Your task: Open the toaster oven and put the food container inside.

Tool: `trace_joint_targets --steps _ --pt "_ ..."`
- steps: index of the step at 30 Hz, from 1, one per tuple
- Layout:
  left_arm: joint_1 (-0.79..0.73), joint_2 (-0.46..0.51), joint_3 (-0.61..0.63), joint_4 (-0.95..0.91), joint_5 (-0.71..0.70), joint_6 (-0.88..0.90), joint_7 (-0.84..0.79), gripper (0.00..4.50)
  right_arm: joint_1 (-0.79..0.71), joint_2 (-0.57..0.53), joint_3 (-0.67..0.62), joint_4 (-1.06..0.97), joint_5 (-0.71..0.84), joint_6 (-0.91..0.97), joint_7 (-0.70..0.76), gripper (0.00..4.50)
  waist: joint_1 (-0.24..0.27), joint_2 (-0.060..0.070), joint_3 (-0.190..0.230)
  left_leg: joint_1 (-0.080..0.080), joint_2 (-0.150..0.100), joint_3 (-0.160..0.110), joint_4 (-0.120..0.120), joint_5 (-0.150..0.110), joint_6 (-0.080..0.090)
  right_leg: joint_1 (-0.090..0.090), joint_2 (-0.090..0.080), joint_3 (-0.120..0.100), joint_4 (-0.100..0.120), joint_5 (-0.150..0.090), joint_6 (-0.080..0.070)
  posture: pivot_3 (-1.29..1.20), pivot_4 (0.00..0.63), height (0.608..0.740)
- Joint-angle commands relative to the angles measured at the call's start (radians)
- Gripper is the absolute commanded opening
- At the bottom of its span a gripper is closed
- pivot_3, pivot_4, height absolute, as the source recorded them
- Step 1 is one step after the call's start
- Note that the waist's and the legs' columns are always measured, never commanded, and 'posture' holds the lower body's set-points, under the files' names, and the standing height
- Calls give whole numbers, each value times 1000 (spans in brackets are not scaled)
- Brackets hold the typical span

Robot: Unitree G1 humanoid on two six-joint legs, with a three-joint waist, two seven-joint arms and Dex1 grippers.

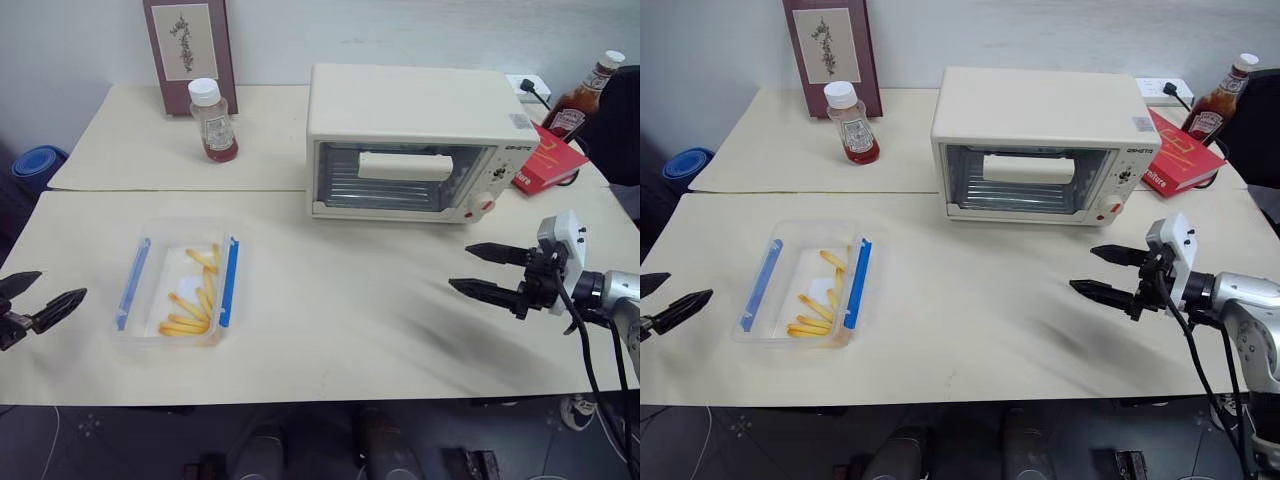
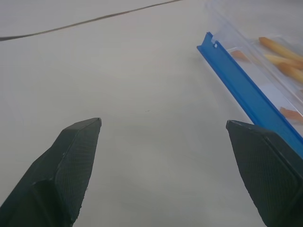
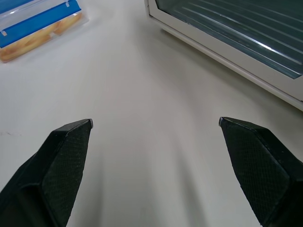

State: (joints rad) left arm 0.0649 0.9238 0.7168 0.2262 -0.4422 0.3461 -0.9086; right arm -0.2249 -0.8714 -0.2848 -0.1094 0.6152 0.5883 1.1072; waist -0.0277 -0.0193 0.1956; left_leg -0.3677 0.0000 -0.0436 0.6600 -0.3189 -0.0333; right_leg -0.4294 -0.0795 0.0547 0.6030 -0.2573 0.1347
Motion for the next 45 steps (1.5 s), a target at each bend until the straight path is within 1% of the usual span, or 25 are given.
trace_joint_targets --steps 1,5,10,12,15,18,23,26,27,30,31,33,37,40,45 --pt "-10 30 9 -2 4 -5 8 4500 1 -15 -30 -25 14 -15 6 4479 0 0 0 0 0 0 0 0 0 0 0 0 0 0 0 0 150 740" --pt "-24 29 17 12 4 18 42 4500 6 -13 -26 -34 7 -15 -5 4479 -2 0 0 0 0 0 0 0 0 0 0 0 0 0 0 0 150 740" --pt "-29 35 33 -7 -39 90 34 4500 -9 -6 -20 -29 25 15 -19 4479 0 0 0 0 0 0 0 0 0 0 0 0 1 0 0 0 150 740" --pt "-25 35 43 -39 -74 136 16 4500 -21 -1 -12 -23 13 10 -33 4479 -1 0 0 0 0 0 0 0 0 0 0 0 1 0 0 0 150 740" --pt "-28 24 40 -72 -75 150 33 4500 -33 2 -5 -17 1 2 -47 4479 0 0 0 0 0 0 0 0 0 0 0 0 1 0 0 0 150 740" --pt "-36 31 46 -125 -110 185 14 4500 -55 10 -17 -15 38 34 -54 4479 0 0 0 0 0 0 0 0 0 0 0 0 1 0 0 0 150 740" --pt "-67 50 27 -229 -173 271 -12 4500 -149 58 -46 36 81 95 -137 4479 -1 0 0 0 0 0 0 0 0 -1 0 0 2 0 0 0 150 740" --pt "-126 67 4 -305 -249 331 -41 4500 -219 75 -44 65 103 114 -155 4479 -1 0 0 0 0 0 0 0 0 -1 0 0 2 0 0 0 150 740" --pt "-170 83 -13 -331 -290 362 -53 4500 -264 90 -43 94 111 119 -172 4479 -1 0 0 0 0 0 0 0 0 -1 0 0 2 0 0 0 150 740" --pt "-287 122 -78 -404 -383 437 -76 4500 -378 127 -33 177 119 127 -199 4479 -1 0 0 -1 0 0 1 0 0 -1 0 0 3 0 0 0 150 740" --pt "-331 131 -119 -438 -411 455 -87 4500 -415 143 -25 208 122 133 -202 4479 -2 0 0 -1 0 0 2 0 0 -1 0 0 3 0 0 0 150 740" --pt "-389 141 -175 -475 -443 480 -95 4500 -460 163 -14 249 123 141 -200 4479 -2 0 0 -1 -1 0 2 0 0 -1 0 0 3 0 0 0 150 740" --pt "-541 125 -309 -525 -469 489 -94 4500 -499 186 36 294 77 102 -171 4479 -2 1 0 -3 -1 0 1 0 0 -3 1 0 6 0 0 0 150 740" --pt "-626 104 -348 -524 -492 498 -85 4500 -514 189 47 305 72 94 -148 4479 -5 1 1 -4 -1 1 2 0 0 -3 1 1 7 0 0 0 150 740" --pt "-706 78 -390 -514 -494 495 -70 4500 -511 197 56 266 93 108 -105 4479 -6 1 1 -3 -1 2 2 0 0 -4 2 2 8 0 1 0 150 740"
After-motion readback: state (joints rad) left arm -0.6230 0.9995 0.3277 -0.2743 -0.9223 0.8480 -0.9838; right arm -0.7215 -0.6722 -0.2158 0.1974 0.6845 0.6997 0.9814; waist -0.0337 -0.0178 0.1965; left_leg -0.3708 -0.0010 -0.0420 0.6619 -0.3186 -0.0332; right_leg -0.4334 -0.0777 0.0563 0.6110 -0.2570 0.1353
